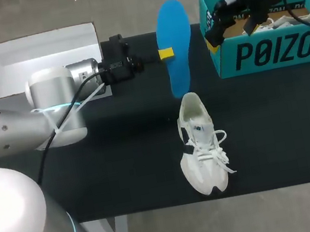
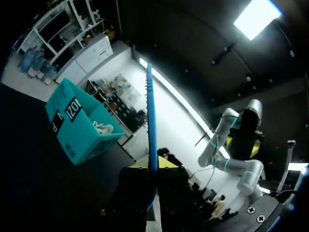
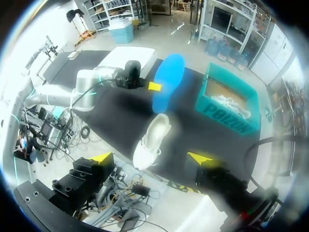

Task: Take the shoe out of the shoebox, open the shoe tongue, remove and reinsert the insole, then place the shoe into the shoebox

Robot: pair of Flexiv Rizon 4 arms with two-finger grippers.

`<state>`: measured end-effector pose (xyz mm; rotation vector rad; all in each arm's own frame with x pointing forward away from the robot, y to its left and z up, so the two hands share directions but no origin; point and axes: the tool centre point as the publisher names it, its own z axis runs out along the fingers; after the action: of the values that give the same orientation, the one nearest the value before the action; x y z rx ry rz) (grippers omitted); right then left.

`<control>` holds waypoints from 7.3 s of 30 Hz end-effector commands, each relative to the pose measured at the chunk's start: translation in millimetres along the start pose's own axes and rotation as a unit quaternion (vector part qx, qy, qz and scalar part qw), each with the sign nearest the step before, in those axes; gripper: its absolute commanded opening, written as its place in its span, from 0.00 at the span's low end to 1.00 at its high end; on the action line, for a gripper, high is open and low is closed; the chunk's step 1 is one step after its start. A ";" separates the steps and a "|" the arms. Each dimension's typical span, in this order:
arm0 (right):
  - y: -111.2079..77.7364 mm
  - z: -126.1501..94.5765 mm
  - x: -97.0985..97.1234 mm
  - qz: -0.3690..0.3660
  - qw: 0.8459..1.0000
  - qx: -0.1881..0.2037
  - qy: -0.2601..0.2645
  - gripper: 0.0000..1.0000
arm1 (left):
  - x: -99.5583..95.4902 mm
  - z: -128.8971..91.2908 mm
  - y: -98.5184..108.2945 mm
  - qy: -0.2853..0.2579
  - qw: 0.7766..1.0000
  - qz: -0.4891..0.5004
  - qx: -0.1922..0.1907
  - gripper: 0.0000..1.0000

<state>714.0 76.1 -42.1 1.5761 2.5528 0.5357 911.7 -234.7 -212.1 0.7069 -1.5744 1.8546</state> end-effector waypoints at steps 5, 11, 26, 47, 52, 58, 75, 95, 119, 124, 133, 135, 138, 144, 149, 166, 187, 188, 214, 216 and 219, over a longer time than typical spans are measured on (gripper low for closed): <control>2.2 0.6 0.7 0.000 1.000 0.002 -0.001 1.00 | 0.0 0.8 0.8 -0.001 1.000 0.000 0.000 0.00; 2.2 0.6 0.7 0.000 1.000 0.002 -0.001 1.00 | -1.3 1.1 -3.5 -0.005 0.997 -0.073 -0.001 0.00; 2.2 0.6 0.7 0.000 1.000 0.002 -0.001 1.00 | -0.4 7.5 -30.0 -0.002 0.969 -0.244 0.040 0.00; 2.2 0.6 0.7 0.000 1.000 0.002 -0.001 1.00 | 35.3 17.8 -3.5 -0.005 0.950 -0.311 0.021 0.00; 2.2 0.6 0.7 0.000 1.000 0.002 -0.001 1.00 | 36.9 16.0 -2.9 -0.005 0.951 -0.308 0.027 0.00; 2.2 0.6 0.7 0.000 1.000 0.002 -0.001 1.00 | 36.9 16.0 -2.9 -0.005 0.951 -0.308 0.027 0.00; 4.8 6.2 52.1 0.020 0.998 -0.006 -0.057 1.00 | 36.9 16.0 -2.9 -0.005 0.951 -0.308 0.027 0.00; 7.4 5.3 50.8 0.029 0.998 -0.011 -0.050 1.00 | 36.9 16.0 -2.9 -0.005 0.951 -0.308 0.027 0.00; 7.4 5.3 50.8 0.029 0.998 -0.011 -0.050 1.00 | 53.8 2.6 20.6 -0.062 0.994 0.047 -0.079 0.00; 7.4 5.3 50.8 0.029 0.998 -0.011 -0.050 1.00 | 72.9 5.6 29.1 -0.082 0.988 0.106 -0.081 0.00; 7.4 5.3 50.8 0.029 0.998 -0.011 -0.050 1.00 | 70.2 2.8 26.4 -0.089 0.986 0.113 -0.090 0.00; 7.4 5.3 50.8 0.029 0.998 -0.011 -0.050 1.00 | 70.2 2.8 26.4 -0.089 0.986 0.113 -0.090 0.00; 7.4 5.3 50.8 0.029 0.998 -0.011 -0.050 1.00 | 70.2 2.8 26.4 -0.089 0.986 0.113 -0.090 0.00; 7.4 5.3 50.8 0.029 0.998 -0.011 -0.050 1.00 | 70.2 2.8 26.4 -0.089 0.986 0.113 -0.090 0.00; 7.4 5.3 50.8 0.029 0.998 -0.011 -0.050 1.00 | 70.2 2.8 26.4 -0.089 0.986 0.113 -0.090 0.00; 7.4 5.3 50.8 0.029 0.998 -0.011 -0.050 1.00 | 97.1 0.9 37.0 -0.112 0.949 0.275 -0.110 0.00; 7.4 5.3 50.8 0.029 0.998 -0.011 -0.050 1.00 | 98.5 -11.9 56.0 -0.117 0.945 0.291 -0.088 0.00; 7.4 5.3 50.8 0.029 0.998 -0.011 -0.050 1.00 | 98.5 -11.9 56.0 -0.117 0.945 0.291 -0.088 0.00; 7.4 5.3 50.8 0.029 0.998 -0.011 -0.050 1.00 | 109.7 -11.7 41.6 -0.028 0.819 0.572 -0.015 0.00; 7.4 5.3 50.8 0.029 0.998 -0.011 -0.050 1.00 | 109.3 -12.8 42.7 -0.019 0.801 0.598 -0.027 0.00; 7.4 5.3 50.8 0.029 0.998 -0.011 -0.050 1.00 | 109.7 -14.0 43.9 -0.003 0.780 0.625 -0.035 0.00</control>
<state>696.8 124.3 -39.2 1.6286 2.4244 0.4792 806.6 -218.6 -158.9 -0.0971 -2.3696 2.3573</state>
